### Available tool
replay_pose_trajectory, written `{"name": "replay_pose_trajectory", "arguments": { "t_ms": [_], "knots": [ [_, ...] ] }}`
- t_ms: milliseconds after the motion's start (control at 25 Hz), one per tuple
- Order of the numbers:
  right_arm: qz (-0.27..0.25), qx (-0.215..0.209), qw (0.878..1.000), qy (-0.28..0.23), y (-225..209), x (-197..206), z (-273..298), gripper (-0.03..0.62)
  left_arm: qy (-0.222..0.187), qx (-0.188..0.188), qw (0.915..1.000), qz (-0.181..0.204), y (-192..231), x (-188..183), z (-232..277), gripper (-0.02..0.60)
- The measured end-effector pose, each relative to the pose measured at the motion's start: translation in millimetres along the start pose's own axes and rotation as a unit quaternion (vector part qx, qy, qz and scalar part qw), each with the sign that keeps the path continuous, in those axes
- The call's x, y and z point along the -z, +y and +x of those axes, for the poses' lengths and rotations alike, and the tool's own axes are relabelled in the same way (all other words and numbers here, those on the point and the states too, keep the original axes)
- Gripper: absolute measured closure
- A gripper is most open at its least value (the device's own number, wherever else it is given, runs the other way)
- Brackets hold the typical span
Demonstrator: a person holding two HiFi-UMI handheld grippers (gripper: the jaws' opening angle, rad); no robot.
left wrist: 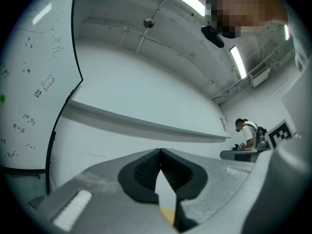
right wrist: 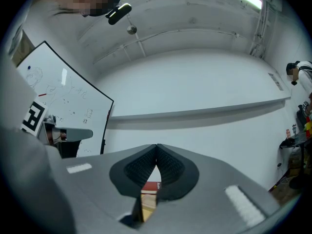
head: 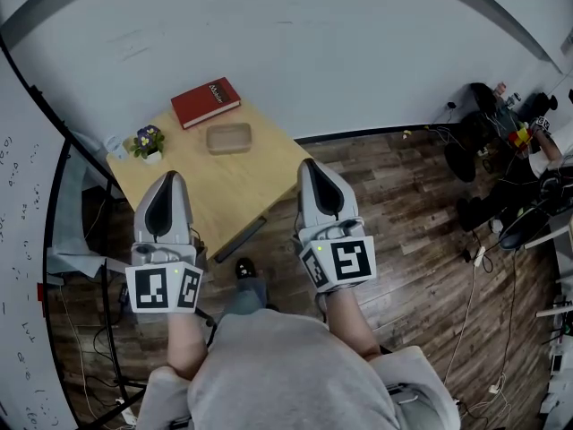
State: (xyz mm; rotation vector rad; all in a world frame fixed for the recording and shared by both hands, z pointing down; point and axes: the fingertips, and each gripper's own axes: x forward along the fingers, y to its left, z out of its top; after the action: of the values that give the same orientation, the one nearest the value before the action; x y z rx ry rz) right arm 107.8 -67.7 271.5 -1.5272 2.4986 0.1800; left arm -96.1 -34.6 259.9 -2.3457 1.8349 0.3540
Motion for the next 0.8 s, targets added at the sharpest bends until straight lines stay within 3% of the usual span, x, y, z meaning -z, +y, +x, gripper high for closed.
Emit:
{"name": "replay_pose_trajectory", "arguments": {
  "t_ms": [800],
  "knots": [
    [0.008, 0.017, 1.0, 0.011, -46.0, 33.7, 115.1, 0.592, 0.021, 0.008, 0.9997, -0.006, 50.3, 38.8, 114.7, 0.577]
  ]
}}
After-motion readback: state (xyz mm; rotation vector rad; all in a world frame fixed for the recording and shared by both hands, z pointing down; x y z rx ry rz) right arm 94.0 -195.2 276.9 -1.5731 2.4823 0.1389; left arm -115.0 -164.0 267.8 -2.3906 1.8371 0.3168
